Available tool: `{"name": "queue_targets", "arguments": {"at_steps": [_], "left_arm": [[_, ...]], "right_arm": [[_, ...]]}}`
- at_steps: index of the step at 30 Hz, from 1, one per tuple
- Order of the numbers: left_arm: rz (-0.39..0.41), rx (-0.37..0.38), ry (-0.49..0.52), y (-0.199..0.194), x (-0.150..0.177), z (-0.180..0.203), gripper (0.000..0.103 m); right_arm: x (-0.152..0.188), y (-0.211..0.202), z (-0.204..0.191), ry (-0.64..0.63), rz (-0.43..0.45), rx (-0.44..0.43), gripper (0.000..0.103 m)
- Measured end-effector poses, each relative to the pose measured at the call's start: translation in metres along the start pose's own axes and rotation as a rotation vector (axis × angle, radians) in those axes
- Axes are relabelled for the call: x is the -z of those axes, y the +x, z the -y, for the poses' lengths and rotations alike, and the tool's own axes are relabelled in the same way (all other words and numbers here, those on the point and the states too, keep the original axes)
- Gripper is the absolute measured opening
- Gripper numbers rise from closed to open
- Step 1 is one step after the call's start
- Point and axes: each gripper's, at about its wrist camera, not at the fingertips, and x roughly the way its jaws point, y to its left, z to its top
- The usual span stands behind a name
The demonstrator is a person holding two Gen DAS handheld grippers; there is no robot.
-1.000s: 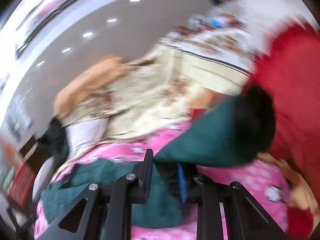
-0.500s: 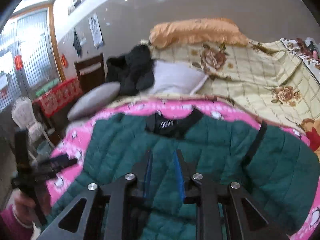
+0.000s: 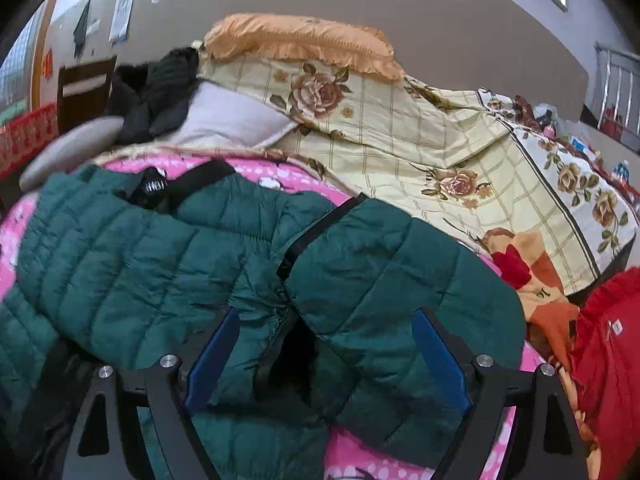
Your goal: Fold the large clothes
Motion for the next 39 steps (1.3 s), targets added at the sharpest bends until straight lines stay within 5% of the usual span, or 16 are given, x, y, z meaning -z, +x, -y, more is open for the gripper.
{"name": "queue_targets", "arguments": {"at_steps": [4,6,8,13,22,34,39], "left_arm": [[0.002,-0.003,0.006,-0.003,0.000,-0.002,0.088],[0.007,-0.006,0.003,-0.006,0.000,-0.006,0.088],[0.009,-0.011,-0.002,-0.007,-0.001,-0.010,0.088],[0.004,-0.004,-0.016,-0.006,0.001,-0.011,0.088],[0.025,0.031,-0.022,-0.015,-0.006,0.000,0.088],[0.018,0.042,-0.024,-0.016,-0.006,0.002,0.088],[0.008,0.084,-0.077,-0.014,-0.008,-0.001,0.088]], "right_arm": [[0.001,0.037,-0.003,-0.058,-0.067,0.124,0.086],[0.004,0.049,0.005,-0.030,-0.101,0.102,0.083],[0.005,0.052,0.019,0.022,-0.101,0.092,0.047],[0.001,0.023,0.046,0.179,-0.033,-0.075,0.018],[-0.048,-0.059,0.012,0.241,0.134,-0.415,0.015],[-0.023,-0.015,-0.145,0.106,-0.028,-0.654,0.015],[-0.021,-0.013,-0.184,0.043,-0.037,-0.659,0.015]]}}
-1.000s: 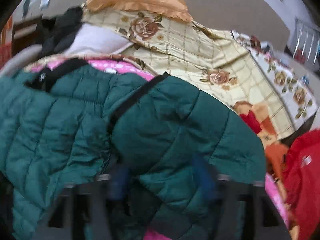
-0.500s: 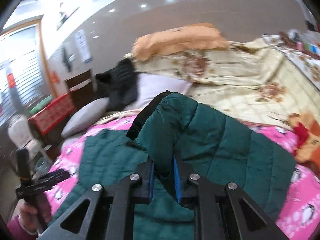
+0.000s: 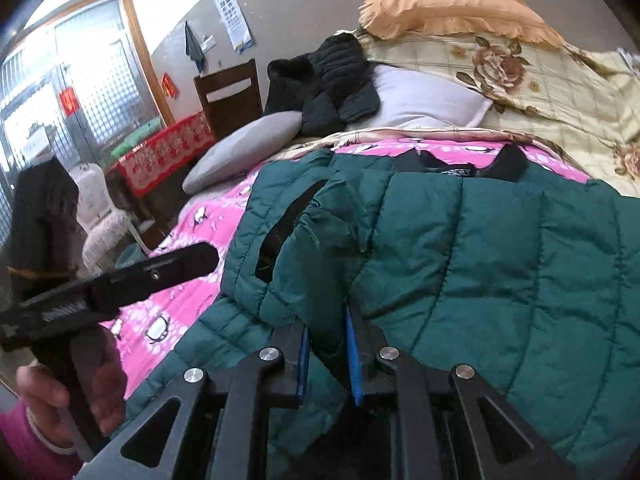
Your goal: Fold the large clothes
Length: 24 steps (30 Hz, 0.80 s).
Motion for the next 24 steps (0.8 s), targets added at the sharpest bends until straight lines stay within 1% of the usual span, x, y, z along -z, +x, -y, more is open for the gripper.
{"name": "queue_targets", "arguments": {"at_steps": [3,4,5,6,7,8,9,10,12,15,18,22,24], "left_arm": [[0.001,0.005,0.002,-0.001,-0.001,0.004,0.088],[0.001,0.007,0.006,-0.002,0.000,0.005,0.088],[0.000,0.009,0.010,-0.002,0.000,0.007,0.088],[-0.001,0.011,0.013,-0.002,0.000,0.008,0.088],[-0.003,0.016,0.013,-0.001,0.000,0.009,0.088],[-0.009,0.020,0.012,0.000,0.000,0.011,0.088],[-0.018,0.021,0.008,0.003,0.000,0.012,0.088],[-0.028,0.022,0.002,0.005,0.000,0.013,0.088],[-0.039,0.039,-0.009,0.008,0.001,0.015,0.088],[-0.043,0.051,0.004,0.011,0.002,0.023,0.088],[-0.051,0.060,0.024,0.015,0.007,0.032,0.088],[-0.080,0.097,0.067,0.018,0.020,0.044,0.088],[-0.098,0.124,0.077,0.019,0.028,0.048,0.088]], "right_arm": [[0.004,0.021,0.004,0.042,-0.082,0.014,0.017],[0.006,0.025,0.009,0.077,-0.101,0.003,0.020],[0.006,0.024,0.011,0.099,-0.103,-0.015,0.028],[0.007,0.021,0.012,0.110,-0.100,-0.032,0.036],[0.009,0.016,0.014,0.113,-0.093,-0.047,0.057],[0.010,0.011,0.012,0.113,-0.082,-0.057,0.081],[0.010,0.007,0.011,0.111,-0.070,-0.060,0.089],[0.011,0.000,0.009,0.104,-0.055,-0.056,0.090],[0.010,-0.013,0.007,0.076,-0.045,-0.045,0.090],[0.013,-0.030,0.008,0.055,-0.019,-0.018,0.090],[0.016,-0.049,0.023,0.101,0.011,-0.037,0.090],[0.024,-0.075,0.050,0.204,0.052,-0.071,0.090],[0.029,-0.088,0.058,0.222,0.061,-0.084,0.090]]}}
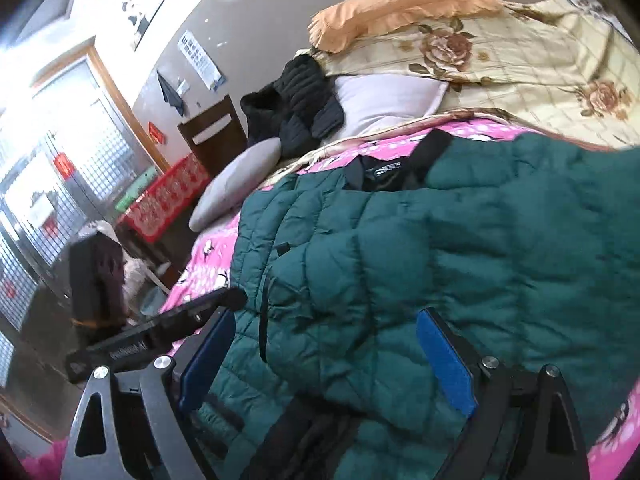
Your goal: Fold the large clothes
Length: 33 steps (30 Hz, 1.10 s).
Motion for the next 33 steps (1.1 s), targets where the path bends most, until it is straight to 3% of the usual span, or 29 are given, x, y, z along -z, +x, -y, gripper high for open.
{"name": "queue_targets", "arguments": {"at_steps": [10,14,16,17,18,19,21,27,33], "left_arm": [[-0.128,0.062,-0.095,0.047,0.023,0.005,0.088],[-0.160,0.112,-0.089,0.058,0.026,0.014,0.088],[-0.166,0.138,-0.067,0.058,0.026,0.019,0.075],[-0.174,0.149,-0.057,0.057,0.025,0.021,0.050],[-0.194,0.164,-0.035,0.057,0.025,0.026,0.036],[-0.201,0.176,-0.025,0.056,0.024,0.029,0.034],[-0.182,0.175,0.038,0.048,0.023,0.040,0.022],[-0.101,0.157,0.090,0.023,0.009,0.053,0.018],[0.069,0.092,0.045,-0.021,-0.051,0.034,0.017]], "right_arm": [[0.002,-0.064,0.008,-0.024,0.064,0.013,0.090],[0.009,-0.082,0.012,-0.040,0.065,0.050,0.090],[0.013,-0.091,0.018,-0.027,0.073,0.056,0.090],[0.014,-0.094,0.021,-0.019,0.077,0.058,0.090],[0.016,-0.097,0.024,-0.009,0.078,0.059,0.090],[0.016,-0.098,0.025,0.000,0.078,0.062,0.090],[0.019,-0.099,0.032,0.025,0.077,0.069,0.090],[0.023,-0.109,0.047,0.080,0.103,0.068,0.090],[0.016,-0.120,0.044,0.059,0.142,0.101,0.090]]}}
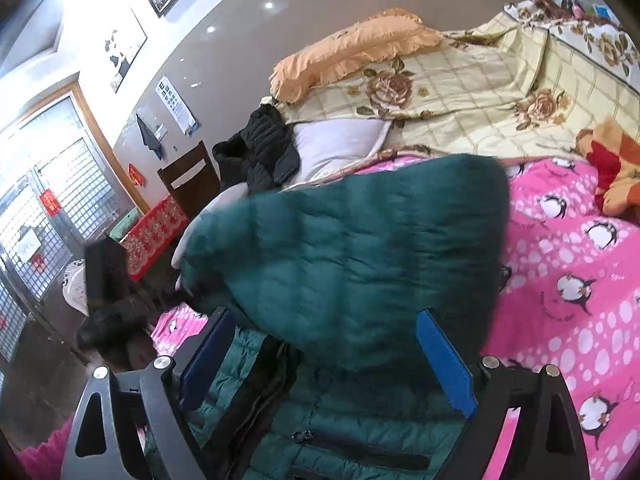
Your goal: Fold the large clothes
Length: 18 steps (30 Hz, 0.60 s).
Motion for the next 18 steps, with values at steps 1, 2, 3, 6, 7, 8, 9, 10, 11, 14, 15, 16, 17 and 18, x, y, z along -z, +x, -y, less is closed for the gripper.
{"name": "queue_targets", "arguments": {"at_steps": [1,2,3,6,7,8,9,10,11,14,15,16,17,18], "left_arm": [[0.019,-0.017,-0.009,-0.005,-0.010,-0.006,0.017],[0.031,-0.030,-0.015,-0.009,-0.016,-0.010,0.017],[0.044,-0.055,-0.024,-0.013,-0.027,-0.019,0.017],[0.059,-0.109,-0.054,-0.019,-0.041,-0.042,0.017],[0.060,-0.121,-0.070,-0.020,-0.043,-0.052,0.017],[0.057,-0.131,-0.084,-0.020,-0.043,-0.059,0.017],[0.052,-0.140,-0.097,-0.020,-0.041,-0.067,0.017],[0.043,-0.151,-0.106,-0.020,-0.037,-0.074,0.017],[0.035,-0.161,-0.111,-0.019,-0.034,-0.078,0.017],[0.002,-0.208,-0.122,-0.010,-0.018,-0.094,0.017],[-0.006,-0.218,-0.136,-0.008,-0.013,-0.101,0.017],[-0.011,-0.222,-0.152,-0.007,-0.008,-0.106,0.017],[-0.018,-0.230,-0.172,-0.004,-0.004,-0.115,0.017],[-0.024,-0.234,-0.182,-0.001,-0.001,-0.120,0.016]], "right_arm": [[-0.001,0.000,0.000,0.000,0.003,0.006,0.091],[-0.002,0.001,0.001,0.004,0.004,0.013,0.091],[-0.003,0.003,0.003,0.012,0.003,0.022,0.091],[-0.005,0.011,0.010,0.044,0.006,0.058,0.091],[-0.007,0.016,0.011,0.052,0.004,0.072,0.091],[-0.010,0.020,0.012,0.054,0.003,0.083,0.091],[-0.014,0.026,0.012,0.052,0.003,0.107,0.091],[-0.018,0.031,0.011,0.044,0.005,0.135,0.091],[-0.024,0.037,0.010,0.032,0.007,0.154,0.091],[-0.041,0.059,0.002,-0.021,0.009,0.213,0.091],[-0.046,0.067,0.000,-0.039,0.005,0.233,0.091],[-0.051,0.076,-0.003,-0.058,0.001,0.253,0.091],[-0.056,0.087,-0.004,-0.076,-0.006,0.272,0.090],[-0.060,0.097,-0.004,-0.085,-0.014,0.282,0.088]]}}
